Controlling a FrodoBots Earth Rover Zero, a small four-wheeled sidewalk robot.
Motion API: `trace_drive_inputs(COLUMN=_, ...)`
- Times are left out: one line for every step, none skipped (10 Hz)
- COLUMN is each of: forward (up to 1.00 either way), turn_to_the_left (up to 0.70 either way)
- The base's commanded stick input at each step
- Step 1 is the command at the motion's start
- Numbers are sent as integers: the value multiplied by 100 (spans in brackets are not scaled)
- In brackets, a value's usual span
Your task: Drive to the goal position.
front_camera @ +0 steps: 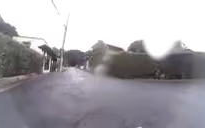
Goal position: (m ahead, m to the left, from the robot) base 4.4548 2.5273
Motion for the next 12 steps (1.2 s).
trace_drive_inputs(forward=70, turn_to_the_left=0)
trace_drive_inputs(forward=70, turn_to_the_left=0)
trace_drive_inputs(forward=70, turn_to_the_left=0)
trace_drive_inputs(forward=70, turn_to_the_left=0)
trace_drive_inputs(forward=70, turn_to_the_left=0)
trace_drive_inputs(forward=70, turn_to_the_left=0)
trace_drive_inputs(forward=70, turn_to_the_left=0)
trace_drive_inputs(forward=70, turn_to_the_left=0)
trace_drive_inputs(forward=70, turn_to_the_left=0)
trace_drive_inputs(forward=70, turn_to_the_left=0)
trace_drive_inputs(forward=70, turn_to_the_left=0)
trace_drive_inputs(forward=70, turn_to_the_left=0)
